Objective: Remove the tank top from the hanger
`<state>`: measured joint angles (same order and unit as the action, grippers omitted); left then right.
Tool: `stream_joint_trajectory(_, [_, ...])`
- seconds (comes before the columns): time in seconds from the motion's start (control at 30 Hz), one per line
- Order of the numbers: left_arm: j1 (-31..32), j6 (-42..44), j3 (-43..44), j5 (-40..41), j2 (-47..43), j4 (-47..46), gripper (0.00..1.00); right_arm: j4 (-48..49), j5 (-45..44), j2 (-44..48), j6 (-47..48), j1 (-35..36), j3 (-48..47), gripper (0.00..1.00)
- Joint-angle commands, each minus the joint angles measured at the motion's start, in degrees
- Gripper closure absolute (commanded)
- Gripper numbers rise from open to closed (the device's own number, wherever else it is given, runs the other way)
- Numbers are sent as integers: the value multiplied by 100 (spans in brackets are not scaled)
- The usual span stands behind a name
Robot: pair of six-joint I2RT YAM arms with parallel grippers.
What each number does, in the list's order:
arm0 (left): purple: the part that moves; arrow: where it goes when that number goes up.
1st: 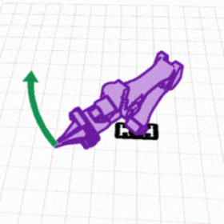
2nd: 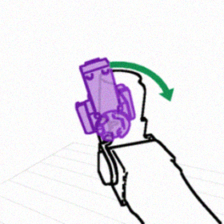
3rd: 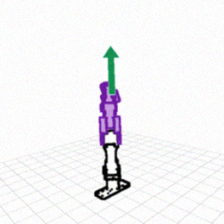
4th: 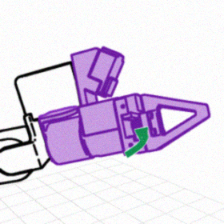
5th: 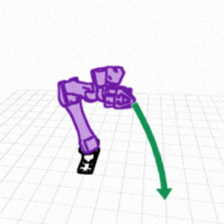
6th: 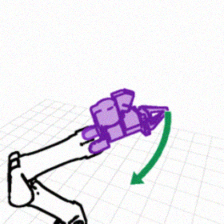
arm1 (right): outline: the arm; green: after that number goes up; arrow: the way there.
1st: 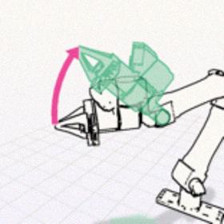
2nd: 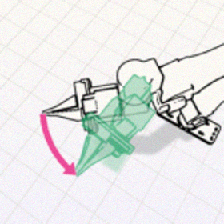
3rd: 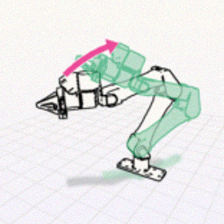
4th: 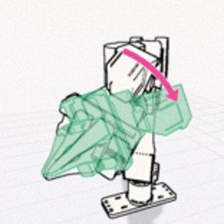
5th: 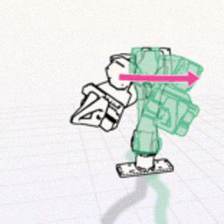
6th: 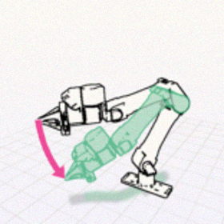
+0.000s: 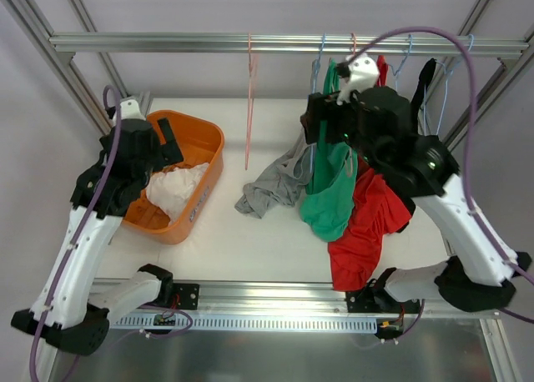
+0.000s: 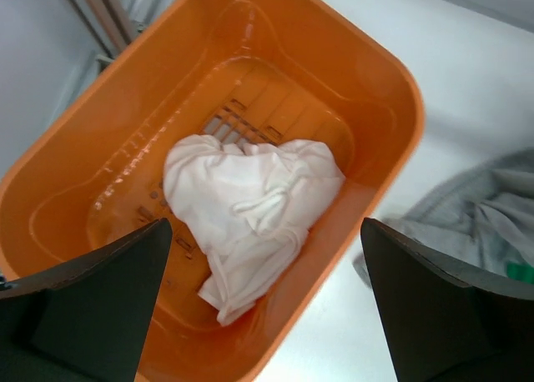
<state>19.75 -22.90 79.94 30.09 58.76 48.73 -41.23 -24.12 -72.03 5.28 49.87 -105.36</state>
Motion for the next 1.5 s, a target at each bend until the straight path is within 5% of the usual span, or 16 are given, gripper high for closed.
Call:
stream_joint_trajectory(0.0, [-68,241,-215,-1012,-602,-39,1,1,-190,-679,26,-301,-625,19])
stream_joint_trajectory(0.13, [-68,443,-733,-1777,-1313,-65,1,10,-383,-1374,166,-513,-1170,37])
stream_joint_trajectory(0.2, [-68,558,-918,-1918,-1507,-48,1,10,-497,-1698,210,-592,-1381,55])
stream_joint_trajectory(0.5, [-68,734,-1718,-2042,-2036,-65,1,89,-1059,-2148,-27,-654,-1479,77])
stream_joint_trajectory(0.67, [-68,786,-1763,-2077,-2000,-92,1,194,-1086,-2166,-123,-654,-1470,100])
stream_joint_trajectory(1.23, [-68,901,-1833,-4888,-2369,-1119,1,898,-506,-1508,-106,-715,-1435,100])
stream_joint_trajectory(1.47, [-68,945,-1824,-5926,-2668,-1770,1,1178,39,-647,-159,-715,-504,100])
